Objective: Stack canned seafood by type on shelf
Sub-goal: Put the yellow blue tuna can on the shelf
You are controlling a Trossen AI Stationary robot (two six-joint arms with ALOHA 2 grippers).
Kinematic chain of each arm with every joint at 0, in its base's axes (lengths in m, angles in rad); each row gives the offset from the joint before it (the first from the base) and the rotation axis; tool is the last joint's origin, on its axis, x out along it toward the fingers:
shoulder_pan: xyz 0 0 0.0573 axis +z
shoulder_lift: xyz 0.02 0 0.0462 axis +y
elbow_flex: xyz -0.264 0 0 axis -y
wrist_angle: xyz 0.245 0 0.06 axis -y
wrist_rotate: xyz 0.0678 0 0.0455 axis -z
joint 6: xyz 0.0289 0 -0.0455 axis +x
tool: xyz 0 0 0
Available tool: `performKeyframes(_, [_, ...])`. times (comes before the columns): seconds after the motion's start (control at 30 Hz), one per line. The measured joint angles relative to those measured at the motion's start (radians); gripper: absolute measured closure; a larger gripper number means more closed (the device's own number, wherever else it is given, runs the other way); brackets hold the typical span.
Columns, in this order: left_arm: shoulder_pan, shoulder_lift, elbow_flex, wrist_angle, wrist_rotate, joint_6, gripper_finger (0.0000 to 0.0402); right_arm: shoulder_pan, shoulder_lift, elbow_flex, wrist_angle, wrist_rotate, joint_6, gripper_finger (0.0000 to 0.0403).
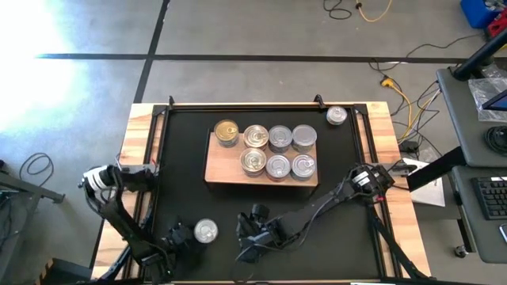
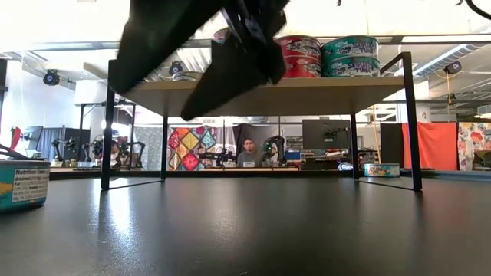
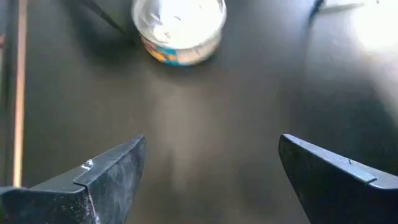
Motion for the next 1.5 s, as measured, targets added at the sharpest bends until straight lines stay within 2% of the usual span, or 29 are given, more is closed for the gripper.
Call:
performKeyframes(0.2, [0.003,0.186,0.166,-0.225,-0.109,-0.205,0.0013,-0.005,0.0,0.025,0.032,-0.007,-0.104,0.0044])
performKeyframes(0.33, [0.003,0.255,0.229,-0.309,-0.131,-0.279,0.0009,-0.018,0.001,0.006,0.08,-0.007,-0.136,0.0044])
performKeyframes(0.5, [0.004,0.264,0.234,-0.311,-0.146,-0.28,0.0003,-0.039,0.052,-0.001,0.222,0.029,-0.151,0.0044])
performKeyframes(0.63, [0.004,0.27,0.224,-0.294,-0.167,-0.275,0.0002,-0.047,0.118,0.002,0.243,0.15,-0.144,0.0044])
performKeyframes(0.83, [0.01,0.275,0.219,-0.261,-0.216,-0.209,0.0002,-0.057,0.184,0.015,0.25,0.316,-0.025,0.0044])
performKeyframes(1.0, [0.012,0.273,0.193,-0.219,-0.237,-0.2,0.0002,-0.062,0.24,0.034,0.294,0.331,0.066,0.0051])
performKeyframes(1.13, [0.011,0.273,0.182,-0.196,-0.254,-0.186,0.0001,-0.062,0.277,0.085,0.312,0.314,0.112,0.0086])
performKeyframes(1.5, [0.04,0.273,0.158,-0.116,-0.34,-0.14,0.0001,-0.062,0.372,0.215,0.335,0.276,0.098,0.0247])
